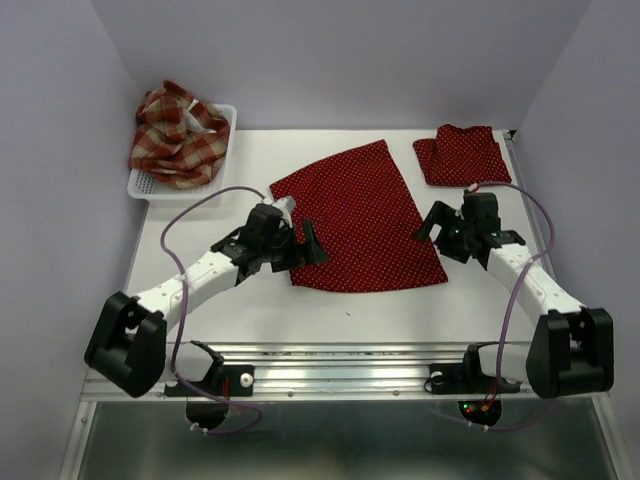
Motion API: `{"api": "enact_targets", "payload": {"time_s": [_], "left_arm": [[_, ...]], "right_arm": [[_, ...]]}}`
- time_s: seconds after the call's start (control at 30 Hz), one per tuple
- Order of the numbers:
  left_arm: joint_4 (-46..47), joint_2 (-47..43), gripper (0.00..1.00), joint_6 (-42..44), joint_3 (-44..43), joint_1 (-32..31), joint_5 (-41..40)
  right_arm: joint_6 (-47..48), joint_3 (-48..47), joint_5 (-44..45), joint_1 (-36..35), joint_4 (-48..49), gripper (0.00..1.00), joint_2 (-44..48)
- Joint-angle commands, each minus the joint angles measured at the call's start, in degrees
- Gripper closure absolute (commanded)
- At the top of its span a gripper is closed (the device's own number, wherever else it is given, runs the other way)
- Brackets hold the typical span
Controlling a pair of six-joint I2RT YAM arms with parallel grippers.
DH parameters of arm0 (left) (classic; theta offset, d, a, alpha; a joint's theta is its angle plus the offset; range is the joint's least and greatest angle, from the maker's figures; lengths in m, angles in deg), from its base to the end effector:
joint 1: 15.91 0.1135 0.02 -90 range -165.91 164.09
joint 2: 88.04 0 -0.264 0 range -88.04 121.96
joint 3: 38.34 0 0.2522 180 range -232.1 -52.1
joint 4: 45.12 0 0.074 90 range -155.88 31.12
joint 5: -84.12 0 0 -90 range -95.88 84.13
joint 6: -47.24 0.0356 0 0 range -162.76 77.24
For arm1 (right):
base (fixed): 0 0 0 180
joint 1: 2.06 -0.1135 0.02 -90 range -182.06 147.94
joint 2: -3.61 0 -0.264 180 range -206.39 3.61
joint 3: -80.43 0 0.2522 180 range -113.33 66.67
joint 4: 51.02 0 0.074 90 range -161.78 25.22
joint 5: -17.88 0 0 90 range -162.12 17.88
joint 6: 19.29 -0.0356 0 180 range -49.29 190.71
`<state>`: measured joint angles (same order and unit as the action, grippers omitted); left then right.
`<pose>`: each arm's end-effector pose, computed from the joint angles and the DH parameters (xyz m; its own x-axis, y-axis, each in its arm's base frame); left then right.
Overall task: Fold and stack the skirts
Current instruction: Flatten the skirt out
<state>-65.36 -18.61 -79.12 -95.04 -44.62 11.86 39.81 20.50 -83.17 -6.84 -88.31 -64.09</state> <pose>0.2261 -0.1362 0.2464 -0.7885 -0.2119 -0.5773 0.2660 0.7288 -0.6309 0.2452 0.0274 0.2465 -0.7166 0.4459 -0.5364 0.1763 0.8598 0.4792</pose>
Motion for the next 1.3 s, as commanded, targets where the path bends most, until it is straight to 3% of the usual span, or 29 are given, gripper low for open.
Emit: {"api": "enact_targets", "payload": {"time_s": [0.0, 0.1, 0.27, 0.37, 0.6, 0.87, 1.1, 1.27], "left_arm": [[5.0, 6.7, 0.01, -0.8, -2.9, -4.3, -1.7], [5.2, 10.3, 0.01, -0.5, -2.2, -4.3, -4.9], [6.0, 14.3, 0.01, 0.3, 1.1, -4.3, -2.5], [8.9, 15.6, 0.01, -0.3, 4.7, -4.2, -1.7], [2.5, 16.1, 0.01, -0.4, 5.0, -0.6, -8.9], [-5.0, 8.0, 0.01, 0.9, 0.7, 1.9, -11.2], [-14.3, -2.9, 0.01, -1.3, -1.4, 2.0, -16.5], [-15.1, -4.2, 0.01, -6.6, 3.4, 2.0, -15.3]], "right_arm": [[0.1, 2.5, -0.4, -1.1, 8.4, 0.00, -5.2], [-0.5, 4.0, -0.2, -1.6, 10.7, 0.00, -9.3], [-2.9, 9.3, 2.3, -2.2, 11.3, 0.00, -10.5], [-5.4, 13.1, 3.0, -3.0, 10.2, 0.00, -7.5], [-14.4, 19.3, 4.9, -10.2, 5.2, 0.00, 1.8], [-18.3, 19.9, 5.3, -14.5, -0.3, 0.00, 8.6], [-10.5, 11.7, 8.2, -14.5, -4.6, 0.00, 12.6], [-12.4, 8.9, 15.3, -14.5, -13.4, 0.00, 14.4]]}}
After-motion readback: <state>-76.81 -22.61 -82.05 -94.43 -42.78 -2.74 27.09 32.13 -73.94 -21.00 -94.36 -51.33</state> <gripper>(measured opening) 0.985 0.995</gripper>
